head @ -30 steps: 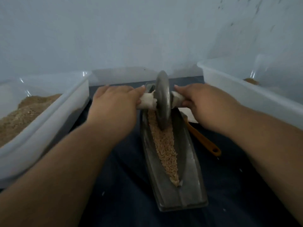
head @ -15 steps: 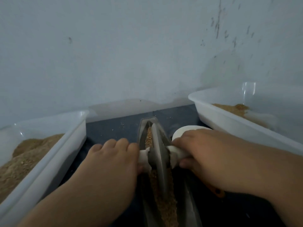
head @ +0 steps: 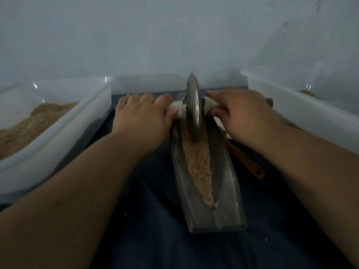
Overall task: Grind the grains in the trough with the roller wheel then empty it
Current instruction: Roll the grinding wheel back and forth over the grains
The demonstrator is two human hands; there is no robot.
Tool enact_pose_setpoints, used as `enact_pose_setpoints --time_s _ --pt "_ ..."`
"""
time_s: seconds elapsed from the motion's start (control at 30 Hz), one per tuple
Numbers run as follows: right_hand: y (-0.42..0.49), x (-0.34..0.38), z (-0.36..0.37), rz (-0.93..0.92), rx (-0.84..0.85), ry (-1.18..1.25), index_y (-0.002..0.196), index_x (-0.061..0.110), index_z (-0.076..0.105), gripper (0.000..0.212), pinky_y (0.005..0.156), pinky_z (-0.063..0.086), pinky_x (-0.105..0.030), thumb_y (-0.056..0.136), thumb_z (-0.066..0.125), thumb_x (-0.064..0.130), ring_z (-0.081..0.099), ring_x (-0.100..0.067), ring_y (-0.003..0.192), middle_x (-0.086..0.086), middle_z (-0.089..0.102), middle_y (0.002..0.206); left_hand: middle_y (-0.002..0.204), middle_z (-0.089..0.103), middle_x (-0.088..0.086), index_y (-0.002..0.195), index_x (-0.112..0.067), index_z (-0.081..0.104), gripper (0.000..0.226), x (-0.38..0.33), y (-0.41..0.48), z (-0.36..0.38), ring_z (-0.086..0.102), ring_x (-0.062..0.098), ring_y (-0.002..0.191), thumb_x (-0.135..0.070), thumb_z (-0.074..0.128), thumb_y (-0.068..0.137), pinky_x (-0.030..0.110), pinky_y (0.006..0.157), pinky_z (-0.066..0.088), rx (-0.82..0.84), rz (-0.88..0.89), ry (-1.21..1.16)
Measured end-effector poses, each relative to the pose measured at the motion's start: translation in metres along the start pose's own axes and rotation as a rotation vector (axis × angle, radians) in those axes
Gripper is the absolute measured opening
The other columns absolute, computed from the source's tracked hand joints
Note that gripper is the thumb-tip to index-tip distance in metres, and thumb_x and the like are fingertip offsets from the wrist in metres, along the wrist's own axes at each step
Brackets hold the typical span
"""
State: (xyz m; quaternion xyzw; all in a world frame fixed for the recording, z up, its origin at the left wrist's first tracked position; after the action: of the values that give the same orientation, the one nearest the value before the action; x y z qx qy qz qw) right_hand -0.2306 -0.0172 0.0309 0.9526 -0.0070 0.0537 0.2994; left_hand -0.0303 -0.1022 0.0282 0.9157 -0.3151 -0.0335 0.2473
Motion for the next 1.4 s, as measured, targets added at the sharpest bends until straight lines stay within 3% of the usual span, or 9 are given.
enact_pose_setpoints --time_s 0.3,0.47,0.6,0.67,0.8,0.97,1.1,1.23,1.4 --pt "-0.001 -0.004 -0.002 0.015 0.078 -0.024 0.133 0.033 0.055 0.039 0.087 0.040 -0.043 0.094 0.054 0.039 0.053 -0.034 0.107 -0.008 0.060 0.113 0.119 0.056 0.016 0.130 -0.026 0.044 0.045 -0.002 0.001 -0.007 0.050 0.040 0.110 -0.051 0.024 0.099 0.051 0.090 0.037 0.043 0.049 0.006" --pt "-0.004 0.001 -0.032 -0.033 0.285 0.025 0.132 0.037 0.055 0.040 0.067 0.032 -0.028 0.092 0.056 0.045 0.047 -0.009 0.088 0.016 0.050 0.098 0.084 0.054 -0.001 0.092 -0.025 0.044 0.035 0.006 -0.005 -0.036 0.051 0.018 0.076 -0.052 0.023 0.097 0.039 0.075 0.040 0.385 0.141 -0.159" --pt "-0.021 0.004 -0.069 -0.104 0.491 0.007 0.122 0.051 0.057 0.052 0.062 0.027 -0.015 0.072 0.047 0.065 0.050 0.015 0.080 0.032 0.054 0.084 0.076 0.056 -0.006 0.077 -0.029 0.050 0.047 0.003 -0.020 -0.064 0.050 0.004 0.071 -0.067 0.023 0.081 0.027 0.063 0.033 0.524 0.180 -0.255" --pt "-0.023 0.006 -0.075 -0.096 0.529 0.003 0.119 0.053 0.057 0.053 0.061 0.025 -0.014 0.069 0.047 0.065 0.046 0.022 0.080 0.034 0.052 0.083 0.073 0.057 -0.007 0.075 -0.029 0.052 0.052 0.002 -0.022 -0.068 0.051 0.004 0.069 -0.071 0.022 0.076 0.025 0.063 0.033 0.522 0.198 -0.264" --pt "-0.017 0.004 -0.050 -0.067 0.427 0.005 0.123 0.046 0.058 0.034 0.061 0.033 -0.027 0.089 0.054 0.047 0.052 -0.005 0.079 0.015 0.061 0.090 0.065 0.059 -0.007 0.074 -0.026 0.050 0.044 0.003 -0.014 -0.049 0.052 0.003 0.062 -0.055 0.023 0.095 0.024 0.062 0.032 0.409 0.146 -0.289" --pt "-0.002 -0.002 -0.007 -0.016 0.127 0.014 0.134 0.030 0.055 0.040 0.088 0.041 -0.038 0.095 0.057 0.027 0.054 -0.029 0.109 -0.005 0.062 0.114 0.079 0.052 0.004 0.092 -0.021 0.048 0.043 0.005 0.007 -0.007 0.046 0.027 0.074 -0.048 0.016 0.101 0.040 0.074 0.031 -0.066 0.033 -0.003" --pt "0.006 -0.008 0.007 0.013 0.031 -0.005 0.142 0.022 0.048 0.049 0.102 0.036 -0.043 0.094 0.059 0.027 0.048 -0.034 0.121 -0.011 0.058 0.130 0.100 0.065 0.011 0.103 -0.014 0.058 0.049 -0.002 0.013 0.006 0.054 0.035 0.095 -0.044 0.019 0.103 0.043 0.088 0.031 -0.245 -0.026 0.113" --pt "0.003 -0.011 0.002 0.034 0.122 0.046 0.138 0.031 0.052 0.046 0.090 0.039 -0.036 0.093 0.061 0.031 0.052 -0.029 0.114 -0.007 0.059 0.123 0.091 0.058 0.008 0.098 -0.016 0.056 0.050 -0.002 0.014 -0.001 0.051 0.032 0.083 -0.046 0.017 0.101 0.039 0.071 0.029 -0.182 0.060 0.091" --pt "-0.006 -0.005 -0.040 -0.033 0.394 0.042 0.127 0.044 0.058 0.041 0.064 0.034 -0.023 0.086 0.060 0.046 0.050 -0.002 0.083 0.014 0.063 0.105 0.072 0.047 -0.003 0.077 -0.022 0.044 0.053 0.004 -0.004 -0.032 0.049 0.021 0.068 -0.060 0.011 0.093 0.036 0.068 0.037 0.146 0.238 -0.056"
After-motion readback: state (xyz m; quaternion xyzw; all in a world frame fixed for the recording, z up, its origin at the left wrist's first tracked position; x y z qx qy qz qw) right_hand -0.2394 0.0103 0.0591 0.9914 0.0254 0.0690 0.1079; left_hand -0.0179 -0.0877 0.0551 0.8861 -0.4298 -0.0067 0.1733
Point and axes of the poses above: each hand's wrist, its own y-axis towards the middle knuckle, its own z-axis out of the palm, x = y × z, the point moved 1 cm from there along y, towards the middle knuckle
